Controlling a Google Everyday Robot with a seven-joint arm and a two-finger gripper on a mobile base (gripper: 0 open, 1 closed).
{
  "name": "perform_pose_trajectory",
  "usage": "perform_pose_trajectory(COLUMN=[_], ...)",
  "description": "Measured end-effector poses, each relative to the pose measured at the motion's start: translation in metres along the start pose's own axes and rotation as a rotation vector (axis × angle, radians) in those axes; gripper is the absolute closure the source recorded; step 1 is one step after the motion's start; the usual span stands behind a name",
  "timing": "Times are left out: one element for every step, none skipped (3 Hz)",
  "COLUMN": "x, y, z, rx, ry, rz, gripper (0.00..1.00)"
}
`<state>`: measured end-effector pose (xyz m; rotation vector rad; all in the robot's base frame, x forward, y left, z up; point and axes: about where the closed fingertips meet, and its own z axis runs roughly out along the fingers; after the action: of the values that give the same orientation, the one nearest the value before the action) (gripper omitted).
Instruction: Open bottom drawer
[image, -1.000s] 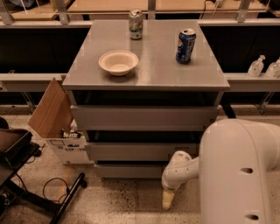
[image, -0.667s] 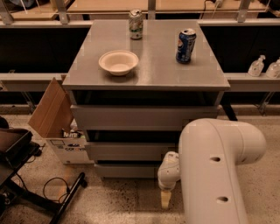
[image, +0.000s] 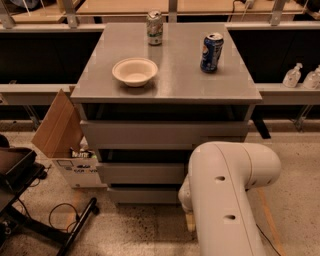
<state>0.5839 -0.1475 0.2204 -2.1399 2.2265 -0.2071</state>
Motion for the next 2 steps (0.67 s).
perform_pose_trajectory(x=[0.003, 0.002], y=[-0.018, -0.031], z=[0.009, 0.020], rx=[0.037, 0.062], ry=[-0.010, -0.035], rz=[-0.013, -0.013], gripper=[0.00, 0.00])
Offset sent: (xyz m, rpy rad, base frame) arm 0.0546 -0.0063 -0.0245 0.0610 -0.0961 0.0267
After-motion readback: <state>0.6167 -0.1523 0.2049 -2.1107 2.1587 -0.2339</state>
